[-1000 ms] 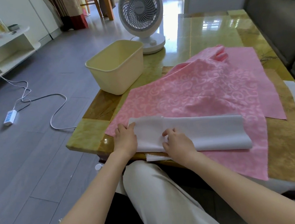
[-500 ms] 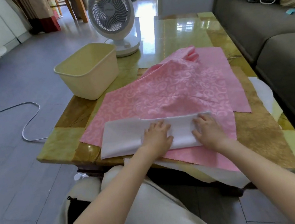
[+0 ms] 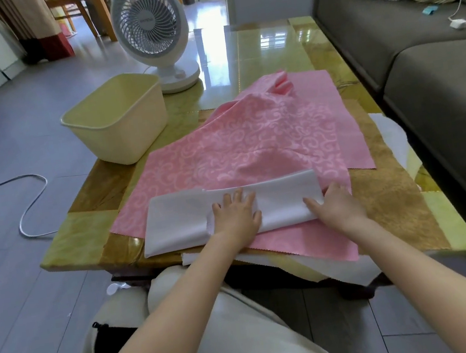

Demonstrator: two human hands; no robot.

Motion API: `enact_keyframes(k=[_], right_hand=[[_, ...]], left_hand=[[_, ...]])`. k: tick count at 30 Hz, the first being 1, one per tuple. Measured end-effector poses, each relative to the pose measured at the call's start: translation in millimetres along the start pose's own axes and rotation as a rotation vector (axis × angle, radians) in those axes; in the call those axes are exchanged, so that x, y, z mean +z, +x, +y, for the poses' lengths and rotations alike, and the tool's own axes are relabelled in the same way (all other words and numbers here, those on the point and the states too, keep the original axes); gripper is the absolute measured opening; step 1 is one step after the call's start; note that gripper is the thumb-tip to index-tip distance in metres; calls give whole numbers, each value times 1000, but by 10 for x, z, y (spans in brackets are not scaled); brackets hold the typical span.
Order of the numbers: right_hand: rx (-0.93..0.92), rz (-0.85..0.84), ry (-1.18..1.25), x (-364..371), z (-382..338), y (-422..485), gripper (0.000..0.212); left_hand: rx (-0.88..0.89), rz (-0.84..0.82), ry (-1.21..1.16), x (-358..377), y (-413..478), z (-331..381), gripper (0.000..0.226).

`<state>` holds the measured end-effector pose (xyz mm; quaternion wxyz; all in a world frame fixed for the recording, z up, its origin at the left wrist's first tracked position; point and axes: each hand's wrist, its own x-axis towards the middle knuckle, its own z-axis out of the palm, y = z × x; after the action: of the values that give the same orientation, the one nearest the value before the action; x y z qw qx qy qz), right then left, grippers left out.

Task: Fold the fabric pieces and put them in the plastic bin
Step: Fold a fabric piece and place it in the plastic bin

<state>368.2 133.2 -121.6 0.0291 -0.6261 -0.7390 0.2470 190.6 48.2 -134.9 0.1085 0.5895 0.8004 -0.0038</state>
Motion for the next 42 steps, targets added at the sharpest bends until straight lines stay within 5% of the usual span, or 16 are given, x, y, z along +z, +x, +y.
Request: enact_keyframes(k=[5,10,15,20,25,28,36,39,42], right_hand=[[-37,-9,171,-144,-94,-59,59],[-273,195,260,-120,-512,-237,59],[-471,160,360,137,-829,-400,59],[-617,60,447,402,-898,-494,54],[-691,3,366,502,-924,-520,64],[-709,-24,330,501,-903,-513,65],[-692,-41,376,509,-800,-482,43],[-642,86,391,488,-755,-437,24],[-620,121,288,452,-713,-342,29]], left_hand=[[-1,-19,12,-6,-6,14,58],[7,-54,-47,-15,-39,40,67],[4,-3,-161,-67,-147,2,53],[-158,268,-480,-300,-193,-278,30],[-151,227,-812,-452,-261,-330,40],[-132,206,-878,-454,-250,-361,26],[-77,276,-694,-342,-168,-400,16],[-181,299,-632,-298,-167,-436,24],[-305,241,-509,-242,-196,-490,26]])
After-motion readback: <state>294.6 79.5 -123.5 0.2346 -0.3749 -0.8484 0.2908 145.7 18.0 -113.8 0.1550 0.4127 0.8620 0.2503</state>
